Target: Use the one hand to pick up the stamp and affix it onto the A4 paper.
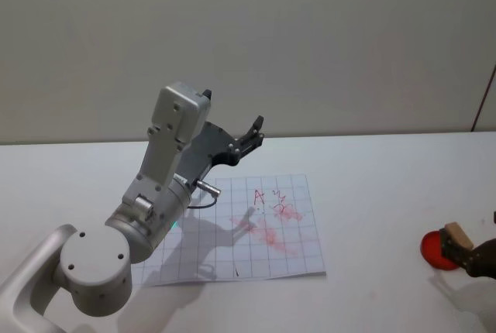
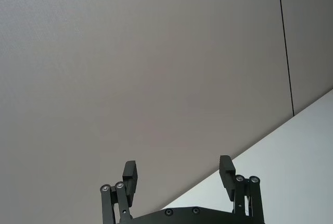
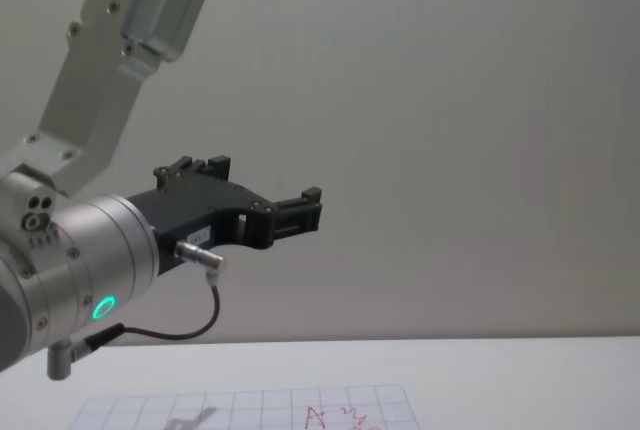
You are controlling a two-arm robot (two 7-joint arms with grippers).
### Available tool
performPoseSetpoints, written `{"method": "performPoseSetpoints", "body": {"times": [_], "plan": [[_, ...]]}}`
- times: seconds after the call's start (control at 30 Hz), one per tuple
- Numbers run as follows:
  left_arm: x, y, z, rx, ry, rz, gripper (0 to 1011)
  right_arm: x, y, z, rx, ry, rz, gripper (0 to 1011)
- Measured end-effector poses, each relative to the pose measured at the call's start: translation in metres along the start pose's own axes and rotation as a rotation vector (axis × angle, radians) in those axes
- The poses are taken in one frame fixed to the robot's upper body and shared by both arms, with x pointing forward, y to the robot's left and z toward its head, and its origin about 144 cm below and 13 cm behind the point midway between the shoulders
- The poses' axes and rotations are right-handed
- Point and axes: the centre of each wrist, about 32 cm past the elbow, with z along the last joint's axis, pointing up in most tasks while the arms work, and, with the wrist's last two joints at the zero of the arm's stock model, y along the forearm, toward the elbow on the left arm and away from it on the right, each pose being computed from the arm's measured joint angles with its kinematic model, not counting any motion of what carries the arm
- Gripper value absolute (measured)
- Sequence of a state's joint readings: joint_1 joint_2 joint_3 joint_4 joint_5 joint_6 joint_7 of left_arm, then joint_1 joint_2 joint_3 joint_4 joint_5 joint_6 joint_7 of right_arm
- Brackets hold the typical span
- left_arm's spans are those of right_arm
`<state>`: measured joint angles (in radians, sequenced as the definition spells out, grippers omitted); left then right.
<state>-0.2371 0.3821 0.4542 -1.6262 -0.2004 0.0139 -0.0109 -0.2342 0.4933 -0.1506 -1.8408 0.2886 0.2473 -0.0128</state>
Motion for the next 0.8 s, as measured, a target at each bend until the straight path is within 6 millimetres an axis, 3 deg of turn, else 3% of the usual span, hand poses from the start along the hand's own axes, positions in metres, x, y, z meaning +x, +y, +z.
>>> {"method": "performPoseSetpoints", "body": {"times": [0.63,0.8], "plan": [[0.000,0.000,0.000,0.000,0.000,0.000,1001,0.004,0.018,-0.007,-0.069,-0.002,-0.010,999],[0.000,0.000,0.000,0.000,0.000,0.000,1001,0.004,0.023,-0.008,-0.076,-0.001,-0.004,922]]}}
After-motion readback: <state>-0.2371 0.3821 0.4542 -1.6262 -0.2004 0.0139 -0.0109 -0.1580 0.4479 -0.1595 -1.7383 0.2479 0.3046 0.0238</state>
